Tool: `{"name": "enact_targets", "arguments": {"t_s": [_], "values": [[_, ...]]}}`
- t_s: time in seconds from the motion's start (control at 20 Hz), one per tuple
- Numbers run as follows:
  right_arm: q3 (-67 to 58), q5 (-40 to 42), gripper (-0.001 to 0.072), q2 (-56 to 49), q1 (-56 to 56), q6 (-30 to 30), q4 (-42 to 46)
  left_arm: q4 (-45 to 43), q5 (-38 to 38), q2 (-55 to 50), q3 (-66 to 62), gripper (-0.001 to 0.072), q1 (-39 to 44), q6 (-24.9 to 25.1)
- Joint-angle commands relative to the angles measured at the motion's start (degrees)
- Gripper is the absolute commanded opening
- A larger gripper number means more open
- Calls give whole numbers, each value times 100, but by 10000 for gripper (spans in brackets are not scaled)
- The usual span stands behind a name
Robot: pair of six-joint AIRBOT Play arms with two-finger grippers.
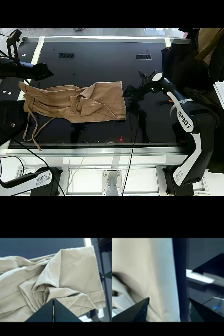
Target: Fold the clothes and pants, and hang the long-sleeved shirts on hangers.
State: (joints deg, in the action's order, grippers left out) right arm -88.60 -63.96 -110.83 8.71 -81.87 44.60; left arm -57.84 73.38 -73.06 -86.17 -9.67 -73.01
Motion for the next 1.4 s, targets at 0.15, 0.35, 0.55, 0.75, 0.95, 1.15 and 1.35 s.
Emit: {"name": "enact_targets", "arguments": {"t_s": [0.15, 0.35, 0.55, 0.75, 0.95, 1.15, 1.35], "values": [[15, 203, 554, -398, 599, 393, -975, -7, 2, -2, 0, 25, -2, 2], [-461, -28, 35, -343, 911, 472, -1172, -28, 2, -2, 2, 25, -4, 2], [-1182, -992, 16, 131, 649, 42, -428, -26, 4, -9, 15, 25, -2, 0], [-1298, -2280, 16, 942, 101, -623, 446, -26, 4, -94, 240, 24, 339, 37], [-1311, -2524, 15, 1488, -278, -1158, 476, -24, -181, -962, 461, 24, 1635, 195], [-1462, -2627, 16, 1510, -127, -1325, 472, 125, -1099, -2177, 459, 24, 2870, 190], [-1934, -2347, 16, 1510, 162, -1526, 470, 258, -1694, -2970, 459, 24, 3432, -35]]}}
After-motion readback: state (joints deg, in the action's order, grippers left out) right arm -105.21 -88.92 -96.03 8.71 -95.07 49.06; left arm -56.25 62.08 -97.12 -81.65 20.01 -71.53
